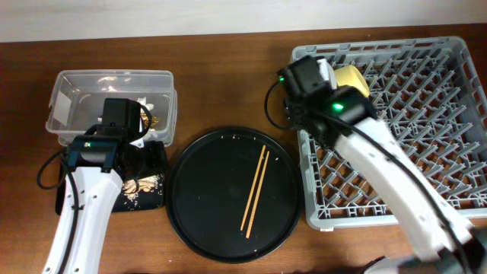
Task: Sort waste into correct bins and load items into the dishwasher rack
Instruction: 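Lift the white plate with the right gripper and stand it upright in the rack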
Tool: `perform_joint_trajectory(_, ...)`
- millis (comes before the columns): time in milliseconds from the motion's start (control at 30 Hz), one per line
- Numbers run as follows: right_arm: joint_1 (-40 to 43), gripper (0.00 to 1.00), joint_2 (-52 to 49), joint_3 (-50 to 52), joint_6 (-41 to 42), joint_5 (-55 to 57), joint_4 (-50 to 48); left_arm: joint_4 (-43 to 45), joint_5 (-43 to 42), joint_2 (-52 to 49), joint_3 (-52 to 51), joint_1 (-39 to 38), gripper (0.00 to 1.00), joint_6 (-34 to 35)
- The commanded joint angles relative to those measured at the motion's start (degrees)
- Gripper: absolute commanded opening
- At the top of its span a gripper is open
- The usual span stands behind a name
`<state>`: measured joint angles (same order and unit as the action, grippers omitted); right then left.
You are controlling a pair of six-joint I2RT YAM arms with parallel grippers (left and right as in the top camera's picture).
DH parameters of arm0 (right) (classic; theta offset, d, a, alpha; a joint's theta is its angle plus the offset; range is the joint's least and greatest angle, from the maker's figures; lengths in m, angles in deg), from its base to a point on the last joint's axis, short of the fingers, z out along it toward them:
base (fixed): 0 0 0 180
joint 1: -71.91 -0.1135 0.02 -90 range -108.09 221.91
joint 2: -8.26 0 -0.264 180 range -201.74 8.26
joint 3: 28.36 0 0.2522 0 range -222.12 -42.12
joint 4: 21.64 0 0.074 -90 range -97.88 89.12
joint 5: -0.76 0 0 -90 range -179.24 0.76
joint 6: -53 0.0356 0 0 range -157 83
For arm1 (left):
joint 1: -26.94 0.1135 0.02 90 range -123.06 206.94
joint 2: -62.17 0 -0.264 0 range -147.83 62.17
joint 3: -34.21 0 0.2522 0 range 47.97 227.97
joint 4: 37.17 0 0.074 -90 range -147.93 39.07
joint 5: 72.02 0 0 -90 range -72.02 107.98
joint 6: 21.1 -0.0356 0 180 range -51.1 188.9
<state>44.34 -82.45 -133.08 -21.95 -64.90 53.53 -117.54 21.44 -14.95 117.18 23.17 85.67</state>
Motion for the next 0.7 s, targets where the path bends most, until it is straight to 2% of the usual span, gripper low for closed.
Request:
perform_joint_trajectory(0,-0.31,0.86,2.71,-1.16,0.66,-23.65,2.36,0.11,0.39,0.52,0.26,0.20,0.75,0.57)
perform_joint_trajectory(100,-1.81,0.82,1.05,1.99,1.95,-32.37,3.15,0.11,0.39,0.52,0.26,0.20,0.75,0.57)
perform_joint_trajectory(233,-3.72,0.81,-1.70,9.75,10.43,-32.41,2.47,0.11,0.42,0.52,0.26,0.20,0.76,0.57)
perform_joint_trajectory(333,-4.52,0.81,-2.69,17.59,14.47,-33.46,-1.49,0.11,0.42,0.52,0.26,0.20,0.75,0.57)
perform_joint_trajectory(500,-6.19,0.76,-2.69,29.57,15.74,-34.60,-12.15,0.13,0.42,0.52,0.26,0.20,0.75,0.57)
perform_joint_trajectory(667,-8.83,0.76,-5.40,32.79,15.80,-34.25,-16.85,0.13,0.42,0.52,0.26,0.20,0.75,0.57)
